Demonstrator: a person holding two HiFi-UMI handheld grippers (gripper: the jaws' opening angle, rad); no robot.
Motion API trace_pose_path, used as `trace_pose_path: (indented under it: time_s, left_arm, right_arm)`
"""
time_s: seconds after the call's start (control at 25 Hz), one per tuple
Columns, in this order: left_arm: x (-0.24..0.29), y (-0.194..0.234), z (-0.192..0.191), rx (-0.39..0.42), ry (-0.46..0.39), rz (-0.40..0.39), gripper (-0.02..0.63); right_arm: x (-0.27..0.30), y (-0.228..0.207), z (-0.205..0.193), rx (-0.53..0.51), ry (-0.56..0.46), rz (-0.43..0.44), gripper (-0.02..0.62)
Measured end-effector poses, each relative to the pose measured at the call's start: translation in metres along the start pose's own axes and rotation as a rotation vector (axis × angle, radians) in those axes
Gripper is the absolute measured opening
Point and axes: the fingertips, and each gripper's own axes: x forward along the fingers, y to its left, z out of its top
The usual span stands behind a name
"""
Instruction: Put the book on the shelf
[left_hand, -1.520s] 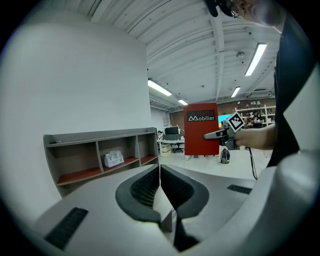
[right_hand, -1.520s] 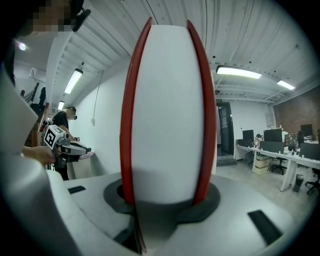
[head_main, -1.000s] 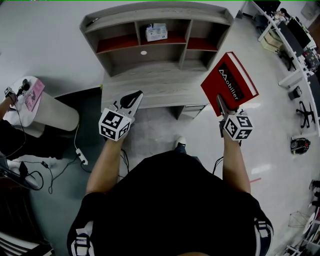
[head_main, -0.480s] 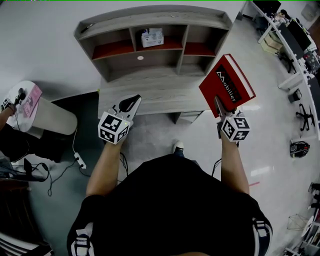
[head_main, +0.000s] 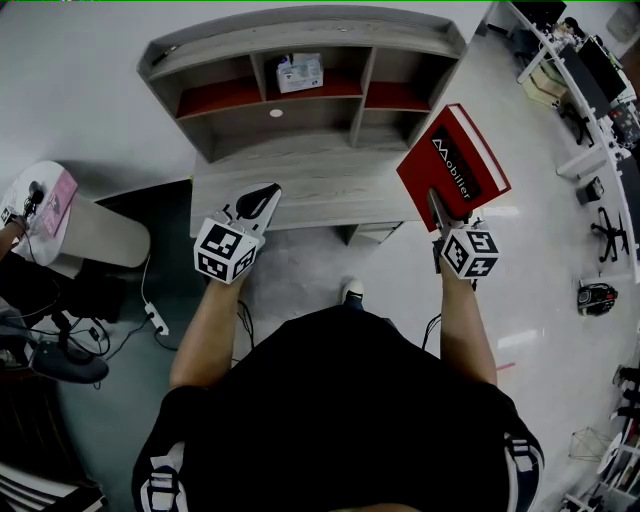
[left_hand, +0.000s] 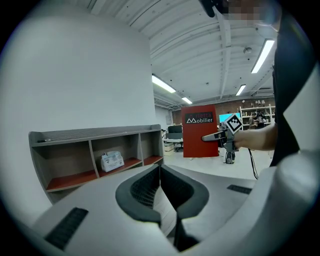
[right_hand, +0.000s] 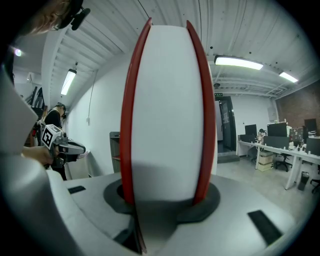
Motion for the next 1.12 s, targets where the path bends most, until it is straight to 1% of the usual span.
trace_pose_path:
  time_s: [0.28, 1.12]
  left_arm:
    - [0.015, 0.002, -0.007, -0.001, 0.015, -0.004, 0.021]
    - [0.063, 0.022, -0.006, -0.014, 0.029, -0.001, 0.021]
  right_arm:
    - [0.012, -0.009, -0.009, 0.008, 0.011, 0.007, 0.175]
    - [0.054, -0.043, -0.007, 0.013, 0.025, 0.025, 0.175]
